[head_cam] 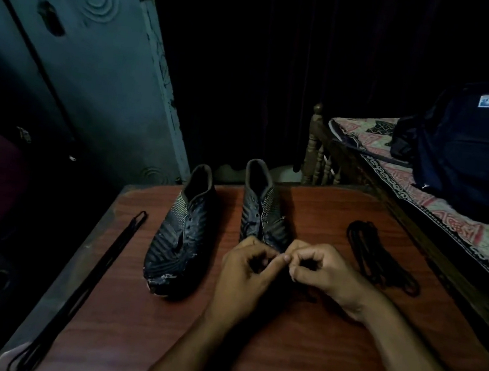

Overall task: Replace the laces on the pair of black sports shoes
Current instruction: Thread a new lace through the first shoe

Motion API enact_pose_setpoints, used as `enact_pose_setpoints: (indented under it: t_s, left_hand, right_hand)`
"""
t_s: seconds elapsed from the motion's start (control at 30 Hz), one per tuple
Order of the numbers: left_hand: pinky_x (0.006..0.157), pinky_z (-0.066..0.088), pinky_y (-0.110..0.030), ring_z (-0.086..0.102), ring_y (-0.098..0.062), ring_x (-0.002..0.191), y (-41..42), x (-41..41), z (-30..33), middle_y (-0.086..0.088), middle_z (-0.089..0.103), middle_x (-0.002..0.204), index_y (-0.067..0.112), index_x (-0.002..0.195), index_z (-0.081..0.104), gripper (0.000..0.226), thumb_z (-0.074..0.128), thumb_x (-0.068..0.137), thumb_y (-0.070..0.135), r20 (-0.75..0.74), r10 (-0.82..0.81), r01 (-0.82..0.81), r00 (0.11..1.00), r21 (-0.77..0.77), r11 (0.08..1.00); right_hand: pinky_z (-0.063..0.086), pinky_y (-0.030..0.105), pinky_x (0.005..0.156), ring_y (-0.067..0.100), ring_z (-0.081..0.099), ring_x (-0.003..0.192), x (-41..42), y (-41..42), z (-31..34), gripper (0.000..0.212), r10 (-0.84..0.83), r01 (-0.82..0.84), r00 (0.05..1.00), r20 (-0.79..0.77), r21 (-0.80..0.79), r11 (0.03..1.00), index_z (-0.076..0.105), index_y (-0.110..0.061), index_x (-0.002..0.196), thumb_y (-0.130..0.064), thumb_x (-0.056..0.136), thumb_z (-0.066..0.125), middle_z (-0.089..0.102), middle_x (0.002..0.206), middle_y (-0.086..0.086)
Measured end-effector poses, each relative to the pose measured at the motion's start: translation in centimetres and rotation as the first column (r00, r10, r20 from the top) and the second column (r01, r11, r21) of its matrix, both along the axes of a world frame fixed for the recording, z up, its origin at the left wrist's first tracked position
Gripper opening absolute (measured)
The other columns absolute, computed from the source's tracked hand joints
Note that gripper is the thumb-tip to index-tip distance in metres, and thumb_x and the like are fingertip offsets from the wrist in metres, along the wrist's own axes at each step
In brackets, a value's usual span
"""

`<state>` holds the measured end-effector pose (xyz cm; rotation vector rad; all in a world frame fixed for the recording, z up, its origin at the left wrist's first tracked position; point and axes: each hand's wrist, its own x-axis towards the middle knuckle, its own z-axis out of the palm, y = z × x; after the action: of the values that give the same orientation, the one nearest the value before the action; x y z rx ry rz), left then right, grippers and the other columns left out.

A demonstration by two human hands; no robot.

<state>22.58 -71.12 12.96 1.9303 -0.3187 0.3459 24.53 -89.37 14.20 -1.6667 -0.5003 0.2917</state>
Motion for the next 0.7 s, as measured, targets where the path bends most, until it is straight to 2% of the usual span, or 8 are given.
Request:
enact_pose_setpoints:
  t_s: [0.13, 0.2, 0.3, 0.4, 0.43, 0.5, 0.57, 0.7]
  left_hand:
    - [0.069, 0.040, -0.015, 0.055, -0.004, 0.074, 0.5, 0.4, -0.2, 0.019, 0.056, 0.075, 0.020, 0.078, 0.076, 0.012, 0.076, 0.090, 0.023, 0.042, -0.018, 0.018, 0.999, 0.002, 1.000]
    - [0.070, 0.040, -0.017, 0.053, -0.002, 0.073, 0.6, 0.2, -0.2, 0.019, 0.053, 0.074, 0.021, 0.078, 0.075, 0.011, 0.076, 0.089, 0.021, 0.053, -0.101, 0.101, 0.994, -0.012, 0.995]
    - [0.070, 0.039, -0.019, 0.051, -0.001, 0.073, 0.6, -0.1, -0.2, 0.017, 0.052, 0.073, 0.017, 0.076, 0.075, 0.011, 0.078, 0.087, 0.019, 0.068, -0.231, 0.231, 0.971, 0.020, 0.973]
    - [0.070, 0.039, -0.021, 0.050, -0.002, 0.074, 0.6, 0.0, -0.1, 0.017, 0.051, 0.073, 0.022, 0.074, 0.073, 0.014, 0.079, 0.086, 0.018, 0.050, -0.280, 0.279, 0.959, 0.025, 0.960]
    - [0.070, 0.040, -0.022, 0.050, -0.003, 0.073, 0.6, 0.0, -0.1, 0.016, 0.051, 0.073, 0.027, 0.074, 0.073, 0.015, 0.079, 0.086, 0.020, 0.045, -0.282, 0.281, 0.958, 0.021, 0.959]
    - [0.068, 0.041, -0.025, 0.051, -0.005, 0.073, 0.6, 0.0, 0.1, 0.011, 0.052, 0.072, 0.031, 0.073, 0.072, 0.015, 0.076, 0.087, 0.029, 0.035, -0.273, 0.273, 0.962, 0.002, 0.962]
    - [0.068, 0.043, -0.028, 0.054, -0.008, 0.072, 0.6, 0.0, 0.0, 0.003, 0.057, 0.074, 0.029, 0.071, 0.068, 0.019, 0.072, 0.089, 0.036, 0.027, -0.230, 0.231, 0.973, -0.038, 0.972]
    - [0.066, 0.044, -0.039, 0.053, -0.013, 0.069, 0.3, 0.1, -0.4, -0.008, 0.059, 0.072, 0.018, 0.078, 0.064, 0.023, 0.070, 0.091, 0.037, -0.054, -0.189, 0.177, 0.981, -0.176, 0.968]
  right_hand:
    - [0.045, 0.023, 0.082, 0.010, 0.059, 0.085, 0.1, 0.6, 0.0, 0.031, -0.091, 0.091, 0.996, 0.011, 0.003, 0.996, 0.065, -0.019, 0.064, -0.043, 0.082, 0.073, 0.061, 0.083, -0.001]
    - [0.044, 0.025, 0.078, 0.007, 0.059, 0.078, 0.1, 1.1, 0.0, 0.035, -0.225, 0.225, 0.974, -0.008, 0.028, 0.974, 0.067, -0.018, 0.069, -0.049, 0.085, 0.072, 0.063, 0.076, -0.004]
    - [0.043, 0.024, 0.072, 0.002, 0.058, 0.072, 0.2, 1.6, -0.2, 0.042, -0.344, 0.344, 0.939, 0.001, -0.041, 0.938, 0.072, -0.015, 0.079, -0.056, 0.080, 0.065, 0.064, 0.069, -0.009]
    - [0.046, 0.028, 0.072, 0.006, 0.062, 0.074, 0.3, 1.9, -0.5, 0.026, -0.360, 0.362, 0.932, 0.039, -0.084, 0.929, 0.073, -0.016, 0.078, -0.040, 0.090, 0.071, 0.072, 0.079, 0.007]
    - [0.046, 0.028, 0.071, 0.006, 0.061, 0.072, 0.3, 1.9, -0.6, 0.024, -0.361, 0.365, 0.931, 0.060, -0.100, 0.926, 0.072, -0.017, 0.075, -0.034, 0.092, 0.071, 0.071, 0.078, 0.009]
    - [0.044, 0.028, 0.070, 0.003, 0.057, 0.070, 0.4, 1.7, -0.6, 0.025, -0.361, 0.369, 0.929, 0.084, -0.119, 0.922, 0.068, -0.018, 0.069, -0.026, 0.093, 0.069, 0.066, 0.070, 0.000]
    - [0.042, 0.032, 0.070, 0.007, 0.055, 0.070, 0.5, 1.5, -0.5, 0.026, -0.337, 0.343, 0.939, 0.071, -0.110, 0.933, 0.064, -0.018, 0.066, -0.027, 0.090, 0.066, 0.062, 0.068, -0.005]
    - [0.030, 0.036, 0.065, 0.016, 0.038, 0.066, 0.2, 0.9, 0.1, 0.025, -0.265, 0.267, 0.963, 0.050, -0.046, 0.963, 0.049, -0.016, 0.060, -0.033, 0.076, 0.060, 0.043, 0.065, 0.002]
